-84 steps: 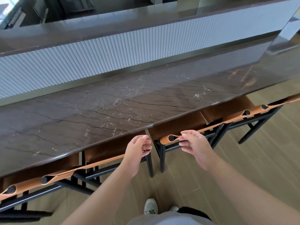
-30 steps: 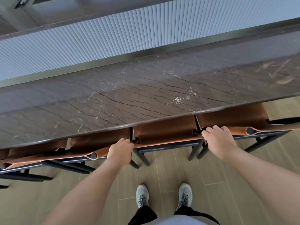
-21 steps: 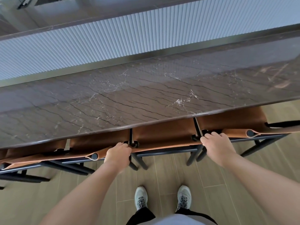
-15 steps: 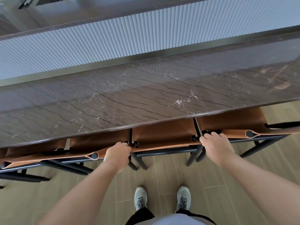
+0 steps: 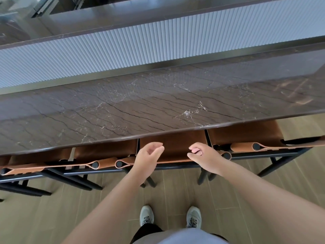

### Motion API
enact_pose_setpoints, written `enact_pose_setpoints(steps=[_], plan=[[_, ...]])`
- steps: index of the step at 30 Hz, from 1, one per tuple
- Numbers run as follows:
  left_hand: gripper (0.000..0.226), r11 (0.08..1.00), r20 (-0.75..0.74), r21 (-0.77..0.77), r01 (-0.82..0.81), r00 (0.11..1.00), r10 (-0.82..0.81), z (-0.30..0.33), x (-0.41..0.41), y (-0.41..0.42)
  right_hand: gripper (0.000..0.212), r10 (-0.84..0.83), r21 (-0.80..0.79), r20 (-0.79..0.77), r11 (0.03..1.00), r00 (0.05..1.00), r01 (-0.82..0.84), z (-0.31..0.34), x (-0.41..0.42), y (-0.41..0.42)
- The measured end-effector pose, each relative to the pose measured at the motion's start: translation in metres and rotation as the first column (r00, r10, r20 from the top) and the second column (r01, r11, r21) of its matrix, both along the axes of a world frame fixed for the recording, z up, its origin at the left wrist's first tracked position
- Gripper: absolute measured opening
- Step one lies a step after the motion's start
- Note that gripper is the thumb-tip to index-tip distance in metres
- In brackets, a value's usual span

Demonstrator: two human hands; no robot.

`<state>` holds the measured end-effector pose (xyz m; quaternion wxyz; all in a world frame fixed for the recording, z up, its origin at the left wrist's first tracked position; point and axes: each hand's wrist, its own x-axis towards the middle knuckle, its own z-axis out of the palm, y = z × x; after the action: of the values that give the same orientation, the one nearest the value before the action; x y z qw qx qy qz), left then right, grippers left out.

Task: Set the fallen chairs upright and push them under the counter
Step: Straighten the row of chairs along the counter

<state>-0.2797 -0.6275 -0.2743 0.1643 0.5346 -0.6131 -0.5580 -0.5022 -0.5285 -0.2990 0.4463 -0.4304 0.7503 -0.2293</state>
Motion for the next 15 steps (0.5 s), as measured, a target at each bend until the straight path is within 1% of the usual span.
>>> enact_pose_setpoints(steps=[1, 2, 3, 5, 7, 8, 10, 13, 15], plan=[[0.028, 0.998, -0.080, 0.023, -0.059, 0.995, 0.061, 0.006, -0.008, 0.002, 0.033, -0.059, -0.012, 0.069, 0.998, 0.996, 0.060, 0.004, 0.000, 0.001], [0.024, 0.994, -0.147, 0.033, -0.109, 0.983, 0.112, 0.012, -0.015, 0.004, 0.031, -0.125, -0.013, 0.165, 0.992, 0.978, 0.128, 0.007, -0.001, 0.002], [0.020, 0.989, -0.200, 0.044, -0.144, 0.968, 0.150, 0.017, -0.020, 0.006, 0.027, -0.204, 0.003, 0.279, 0.977, 0.938, 0.211, 0.012, -0.002, 0.003], [0.021, 0.985, -0.270, 0.064, -0.158, 0.948, 0.169, 0.028, -0.026, 0.008, 0.022, -0.377, 0.072, 0.487, 0.917, 0.788, 0.394, 0.021, -0.003, 0.007], [0.022, 0.988, -0.306, 0.083, -0.128, 0.941, 0.148, 0.034, -0.031, 0.009, 0.024, -0.474, 0.118, 0.606, 0.848, 0.638, 0.517, 0.029, -0.006, 0.012], [0.022, 0.988, -0.321, 0.103, -0.116, 0.936, 0.144, 0.037, -0.033, 0.009, 0.025, -0.490, 0.126, 0.642, 0.826, 0.590, 0.550, 0.032, -0.006, 0.015], [0.023, 0.979, -0.350, 0.169, -0.112, 0.922, 0.166, 0.041, -0.038, 0.008, 0.027, -0.497, 0.128, 0.689, 0.800, 0.527, 0.587, 0.038, -0.006, 0.020], [0.025, 0.967, -0.376, 0.234, -0.098, 0.908, 0.184, 0.041, -0.041, 0.006, 0.028, -0.529, 0.150, 0.713, 0.755, 0.459, 0.638, 0.046, -0.004, 0.024], [0.025, 0.965, -0.386, 0.249, -0.075, 0.907, 0.170, 0.040, -0.042, 0.005, 0.028, -0.544, 0.157, 0.713, 0.738, 0.442, 0.656, 0.050, -0.004, 0.026]])
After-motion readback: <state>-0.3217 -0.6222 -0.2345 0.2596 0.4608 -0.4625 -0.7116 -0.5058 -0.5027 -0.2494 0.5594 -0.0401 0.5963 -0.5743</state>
